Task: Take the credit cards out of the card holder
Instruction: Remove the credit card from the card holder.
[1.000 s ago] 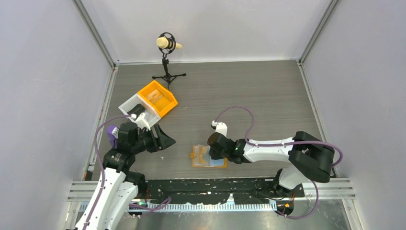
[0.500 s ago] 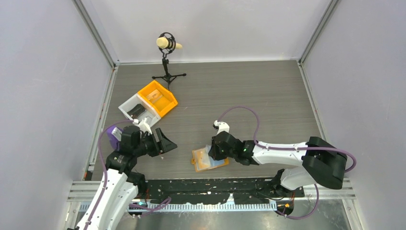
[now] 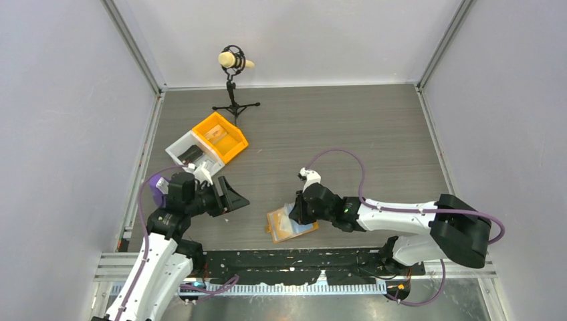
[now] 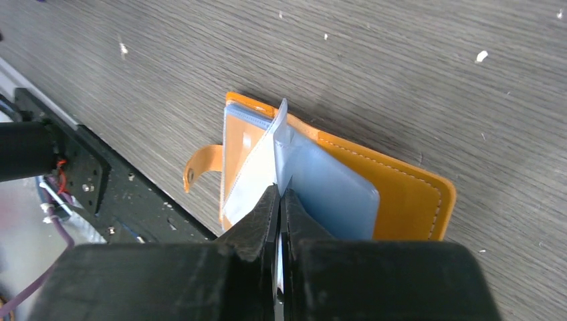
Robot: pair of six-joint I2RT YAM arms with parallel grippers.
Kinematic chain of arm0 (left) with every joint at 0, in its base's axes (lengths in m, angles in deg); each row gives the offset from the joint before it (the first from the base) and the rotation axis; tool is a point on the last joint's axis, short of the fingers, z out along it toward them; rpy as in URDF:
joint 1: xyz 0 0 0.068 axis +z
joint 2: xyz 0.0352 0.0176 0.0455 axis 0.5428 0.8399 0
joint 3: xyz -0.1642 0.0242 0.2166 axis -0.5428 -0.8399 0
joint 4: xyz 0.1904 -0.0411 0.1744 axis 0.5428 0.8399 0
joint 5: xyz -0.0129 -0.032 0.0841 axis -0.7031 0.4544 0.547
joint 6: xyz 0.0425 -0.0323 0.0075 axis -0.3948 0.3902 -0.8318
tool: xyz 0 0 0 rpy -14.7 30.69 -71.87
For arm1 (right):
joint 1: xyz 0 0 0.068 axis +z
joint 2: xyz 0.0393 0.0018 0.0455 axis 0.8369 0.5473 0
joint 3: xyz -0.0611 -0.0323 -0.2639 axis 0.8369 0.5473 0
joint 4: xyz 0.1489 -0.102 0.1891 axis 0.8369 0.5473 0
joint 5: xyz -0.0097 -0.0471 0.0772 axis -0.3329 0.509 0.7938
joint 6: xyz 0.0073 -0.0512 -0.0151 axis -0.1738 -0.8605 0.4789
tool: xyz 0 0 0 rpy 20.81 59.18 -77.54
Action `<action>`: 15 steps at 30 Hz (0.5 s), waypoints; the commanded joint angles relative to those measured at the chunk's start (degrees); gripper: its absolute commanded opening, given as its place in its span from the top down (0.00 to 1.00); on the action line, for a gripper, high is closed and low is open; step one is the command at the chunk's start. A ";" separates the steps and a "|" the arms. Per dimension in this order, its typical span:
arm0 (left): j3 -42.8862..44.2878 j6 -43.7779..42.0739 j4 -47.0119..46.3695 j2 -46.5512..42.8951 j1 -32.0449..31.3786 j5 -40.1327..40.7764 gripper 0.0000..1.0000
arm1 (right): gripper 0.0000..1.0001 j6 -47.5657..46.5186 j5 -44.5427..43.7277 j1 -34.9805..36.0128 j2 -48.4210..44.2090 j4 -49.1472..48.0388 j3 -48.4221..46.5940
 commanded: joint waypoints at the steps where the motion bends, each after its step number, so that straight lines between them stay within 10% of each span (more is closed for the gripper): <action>1: 2.30 0.08 -1.45 -1.59 -0.16 -1.60 0.33 | 0.95 -0.22 0.12 -0.37 -3.46 -3.10 -0.03; 15: 2.37 -2.67 -0.19 0.83 -0.16 1.42 0.32 | 0.95 0.90 2.08 -0.73 -3.67 -4.31 -1.43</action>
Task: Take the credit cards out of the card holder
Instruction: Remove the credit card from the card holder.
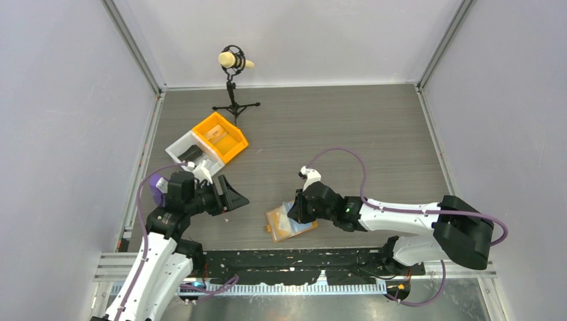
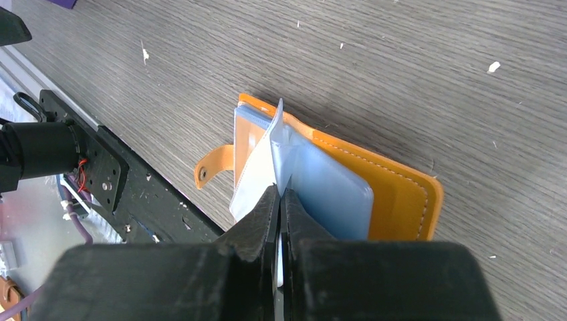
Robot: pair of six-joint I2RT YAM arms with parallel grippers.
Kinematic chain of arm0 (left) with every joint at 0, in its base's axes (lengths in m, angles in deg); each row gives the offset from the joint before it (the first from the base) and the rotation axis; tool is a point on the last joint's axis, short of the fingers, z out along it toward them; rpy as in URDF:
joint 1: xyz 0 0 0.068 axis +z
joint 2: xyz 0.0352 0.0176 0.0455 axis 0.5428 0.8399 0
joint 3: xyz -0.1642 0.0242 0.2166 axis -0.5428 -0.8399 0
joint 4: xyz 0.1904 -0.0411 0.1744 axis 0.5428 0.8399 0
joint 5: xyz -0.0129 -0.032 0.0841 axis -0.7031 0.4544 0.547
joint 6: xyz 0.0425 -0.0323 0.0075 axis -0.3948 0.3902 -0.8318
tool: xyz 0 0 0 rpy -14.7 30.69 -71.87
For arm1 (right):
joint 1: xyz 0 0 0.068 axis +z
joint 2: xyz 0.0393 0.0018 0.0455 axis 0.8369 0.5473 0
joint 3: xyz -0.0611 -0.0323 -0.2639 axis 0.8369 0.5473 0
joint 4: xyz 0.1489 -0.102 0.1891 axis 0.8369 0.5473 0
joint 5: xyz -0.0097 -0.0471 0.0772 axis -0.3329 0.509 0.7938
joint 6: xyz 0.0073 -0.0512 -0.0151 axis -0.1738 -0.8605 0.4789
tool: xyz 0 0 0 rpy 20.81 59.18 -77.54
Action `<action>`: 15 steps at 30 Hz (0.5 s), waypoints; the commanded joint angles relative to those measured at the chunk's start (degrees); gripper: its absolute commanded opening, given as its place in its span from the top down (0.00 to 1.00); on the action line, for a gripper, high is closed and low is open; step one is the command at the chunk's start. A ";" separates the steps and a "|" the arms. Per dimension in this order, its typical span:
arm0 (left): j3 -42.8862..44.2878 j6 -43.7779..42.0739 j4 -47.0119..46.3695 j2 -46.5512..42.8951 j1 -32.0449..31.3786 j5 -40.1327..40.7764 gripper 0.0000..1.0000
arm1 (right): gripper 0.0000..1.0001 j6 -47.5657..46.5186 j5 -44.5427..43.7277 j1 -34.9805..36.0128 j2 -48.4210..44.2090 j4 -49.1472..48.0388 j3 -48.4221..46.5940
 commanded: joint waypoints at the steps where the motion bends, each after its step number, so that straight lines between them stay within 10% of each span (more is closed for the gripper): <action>1: 0.23 -1.47 -1.34 0.64 -0.18 1.36 0.32 | 0.95 0.88 1.27 -0.48 -1.59 -3.37 -1.54; 15: -13.42 8.06 -19.88 7.79 -10.48 7.01 0.31 | 0.92 4.15 1.66 -3.62 -3.35 -8.15 5.67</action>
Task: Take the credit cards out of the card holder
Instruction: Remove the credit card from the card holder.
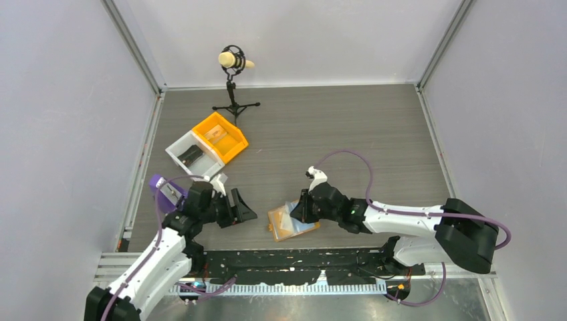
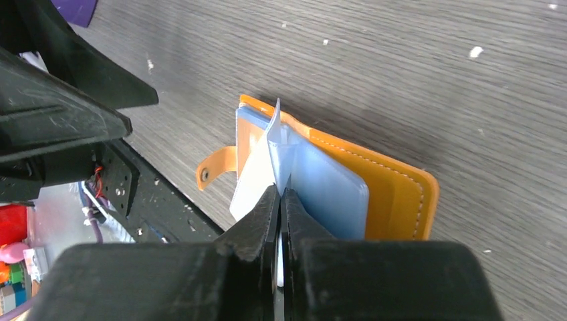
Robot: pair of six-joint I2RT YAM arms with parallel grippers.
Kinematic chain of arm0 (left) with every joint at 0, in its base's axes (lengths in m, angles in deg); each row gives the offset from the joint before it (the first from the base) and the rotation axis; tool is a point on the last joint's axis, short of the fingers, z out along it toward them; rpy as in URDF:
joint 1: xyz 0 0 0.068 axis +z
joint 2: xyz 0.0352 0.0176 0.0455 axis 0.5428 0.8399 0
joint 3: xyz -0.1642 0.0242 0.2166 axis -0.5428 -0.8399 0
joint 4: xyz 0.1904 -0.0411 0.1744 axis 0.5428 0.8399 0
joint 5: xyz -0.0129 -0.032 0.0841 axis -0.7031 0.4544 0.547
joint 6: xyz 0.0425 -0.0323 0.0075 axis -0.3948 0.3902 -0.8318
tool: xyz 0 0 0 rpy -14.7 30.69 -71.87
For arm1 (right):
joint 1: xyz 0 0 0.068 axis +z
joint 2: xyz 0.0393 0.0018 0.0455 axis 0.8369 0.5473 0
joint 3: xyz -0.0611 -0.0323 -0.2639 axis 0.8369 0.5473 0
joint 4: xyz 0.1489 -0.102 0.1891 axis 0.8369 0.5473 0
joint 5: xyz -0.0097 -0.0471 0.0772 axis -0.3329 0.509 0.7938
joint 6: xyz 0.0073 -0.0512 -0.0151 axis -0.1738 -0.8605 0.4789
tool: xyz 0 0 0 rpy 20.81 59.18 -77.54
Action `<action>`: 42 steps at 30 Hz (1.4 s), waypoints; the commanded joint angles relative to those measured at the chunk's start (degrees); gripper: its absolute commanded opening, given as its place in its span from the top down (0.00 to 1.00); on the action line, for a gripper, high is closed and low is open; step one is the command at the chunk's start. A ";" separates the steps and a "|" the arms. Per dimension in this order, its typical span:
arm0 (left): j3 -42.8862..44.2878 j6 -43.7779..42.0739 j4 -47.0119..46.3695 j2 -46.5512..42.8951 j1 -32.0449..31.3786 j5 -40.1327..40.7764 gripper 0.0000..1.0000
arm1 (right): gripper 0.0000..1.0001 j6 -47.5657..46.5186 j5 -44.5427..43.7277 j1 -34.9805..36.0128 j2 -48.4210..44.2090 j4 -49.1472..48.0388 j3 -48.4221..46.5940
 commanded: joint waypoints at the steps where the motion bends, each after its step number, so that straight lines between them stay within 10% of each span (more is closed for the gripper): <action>1: -1.45 3.08 -9.88 5.25 -3.42 2.80 0.30 | 0.90 1.52 -0.32 -1.71 -1.35 -4.12 2.15; 12: 2.71 4.73 -15.94 14.45 -11.45 6.29 0.28 | 0.52 -0.87 -1.62 -2.36 -12.52 6.33 0.46; 32: 7.78 6.28 -23.37 32.85 -23.66 11.32 0.29 | 0.44 -7.53 -8.11 -2.42 -19.62 16.32 -1.76; 37: 8.36 6.14 -25.99 34.81 -24.02 10.37 0.40 | 0.43 -6.13 -6.70 -2.42 -19.68 15.60 -0.93; 42: 9.96 4.22 -21.30 32.18 -24.02 11.30 0.76 | 0.43 -5.69 -7.04 -2.46 -20.48 15.01 -0.82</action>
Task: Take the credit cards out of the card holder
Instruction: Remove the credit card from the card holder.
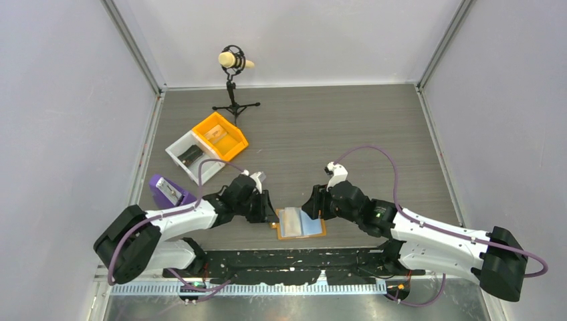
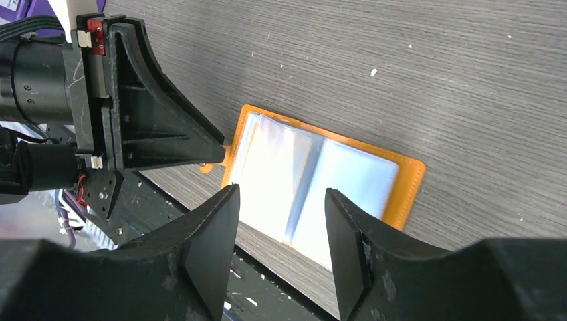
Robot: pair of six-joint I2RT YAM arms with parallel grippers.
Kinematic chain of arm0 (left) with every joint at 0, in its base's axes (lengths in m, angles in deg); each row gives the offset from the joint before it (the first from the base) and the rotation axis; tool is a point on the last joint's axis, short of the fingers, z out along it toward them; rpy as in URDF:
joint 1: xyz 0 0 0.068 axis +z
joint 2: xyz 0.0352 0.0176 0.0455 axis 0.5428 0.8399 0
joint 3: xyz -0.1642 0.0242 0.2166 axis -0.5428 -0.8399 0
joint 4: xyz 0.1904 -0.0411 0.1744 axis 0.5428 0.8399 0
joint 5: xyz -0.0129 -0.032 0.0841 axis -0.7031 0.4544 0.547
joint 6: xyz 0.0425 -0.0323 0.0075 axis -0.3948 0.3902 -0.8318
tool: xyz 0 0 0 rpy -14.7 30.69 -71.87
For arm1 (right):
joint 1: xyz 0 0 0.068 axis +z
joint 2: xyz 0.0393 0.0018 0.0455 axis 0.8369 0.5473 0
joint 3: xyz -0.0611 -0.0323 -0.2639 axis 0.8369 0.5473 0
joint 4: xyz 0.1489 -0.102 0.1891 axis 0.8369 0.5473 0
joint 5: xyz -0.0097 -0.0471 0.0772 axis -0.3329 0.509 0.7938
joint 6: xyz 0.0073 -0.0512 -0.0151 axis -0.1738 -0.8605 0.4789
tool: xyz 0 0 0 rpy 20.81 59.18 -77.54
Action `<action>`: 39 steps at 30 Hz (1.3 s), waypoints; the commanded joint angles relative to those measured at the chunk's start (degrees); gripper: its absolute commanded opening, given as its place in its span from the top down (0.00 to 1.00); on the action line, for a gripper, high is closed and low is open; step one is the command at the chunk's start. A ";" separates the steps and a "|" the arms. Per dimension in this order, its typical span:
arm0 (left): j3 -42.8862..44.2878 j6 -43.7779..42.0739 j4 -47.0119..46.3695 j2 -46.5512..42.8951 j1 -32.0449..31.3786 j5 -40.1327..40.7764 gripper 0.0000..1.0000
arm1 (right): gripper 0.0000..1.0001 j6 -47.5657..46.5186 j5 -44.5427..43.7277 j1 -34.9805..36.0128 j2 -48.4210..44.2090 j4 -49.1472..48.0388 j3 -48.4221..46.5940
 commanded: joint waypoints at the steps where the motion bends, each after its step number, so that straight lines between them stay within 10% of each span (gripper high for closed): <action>1: 2.25 -1.88 1.98 -3.69 -0.31 1.44 0.82 | 0.43 0.36 -0.56 -0.11 -1.68 -1.45 -1.47; 5: 1.17 -0.62 1.96 -11.55 -0.40 2.12 1.00 | 0.40 1.04 1.85 -0.10 -0.30 -3.83 -1.53; 24: -1.64 3.24 1.02 -19.55 -1.10 3.04 1.00 | 0.33 1.74 6.72 2.11 13.19 -8.26 -5.96; 39: -0.96 -0.72 11.03 -22.48 -1.10 10.55 1.00 | 0.39 -3.89 -9.05 0.89 10.89 8.86 -10.09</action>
